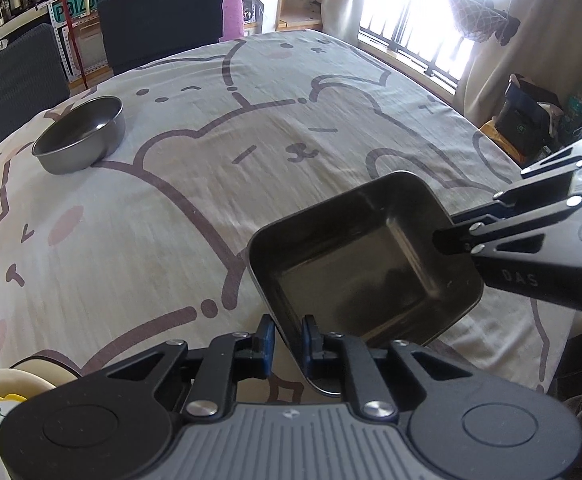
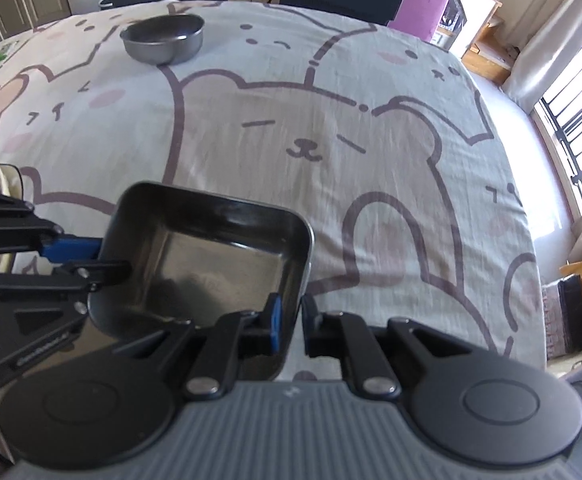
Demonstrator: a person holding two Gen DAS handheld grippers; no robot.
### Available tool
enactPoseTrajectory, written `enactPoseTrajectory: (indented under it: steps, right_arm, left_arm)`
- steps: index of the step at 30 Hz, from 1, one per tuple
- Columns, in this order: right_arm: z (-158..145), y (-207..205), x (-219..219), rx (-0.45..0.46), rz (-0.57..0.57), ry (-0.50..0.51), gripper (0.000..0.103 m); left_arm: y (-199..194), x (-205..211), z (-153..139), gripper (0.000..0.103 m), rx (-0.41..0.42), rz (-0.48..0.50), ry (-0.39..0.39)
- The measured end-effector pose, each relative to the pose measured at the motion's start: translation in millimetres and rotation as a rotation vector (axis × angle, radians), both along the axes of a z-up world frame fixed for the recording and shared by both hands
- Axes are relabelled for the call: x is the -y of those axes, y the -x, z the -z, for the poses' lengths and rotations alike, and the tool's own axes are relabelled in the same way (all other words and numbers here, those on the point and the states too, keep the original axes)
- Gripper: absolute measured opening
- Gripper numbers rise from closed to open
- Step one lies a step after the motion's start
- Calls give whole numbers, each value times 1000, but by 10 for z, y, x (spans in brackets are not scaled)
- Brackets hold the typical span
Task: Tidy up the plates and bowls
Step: 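Lower the steel tray onto the table beside the plate stack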
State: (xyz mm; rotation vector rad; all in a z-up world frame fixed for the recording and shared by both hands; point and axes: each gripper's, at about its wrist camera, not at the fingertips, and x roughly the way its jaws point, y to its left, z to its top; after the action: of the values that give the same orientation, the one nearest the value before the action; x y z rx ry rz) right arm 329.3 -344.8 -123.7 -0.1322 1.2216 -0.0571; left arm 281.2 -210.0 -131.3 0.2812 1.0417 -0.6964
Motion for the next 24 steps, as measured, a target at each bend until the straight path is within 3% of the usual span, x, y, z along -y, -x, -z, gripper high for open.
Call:
enactPoseTrajectory:
  steps: [13, 19, 24]
  right_arm:
    - [122, -122, 87, -11, 29, -19, 13]
    - [268, -151, 101, -73, 17, 8, 13]
    - [308, -181, 213, -63, 39, -38, 14]
  left_arm:
    - [-20, -8, -4, 15, -13, 24, 12]
    - [-43, 7, 45, 15, -34, 29, 2]
    - [-61, 4, 57, 21, -39, 33, 10]
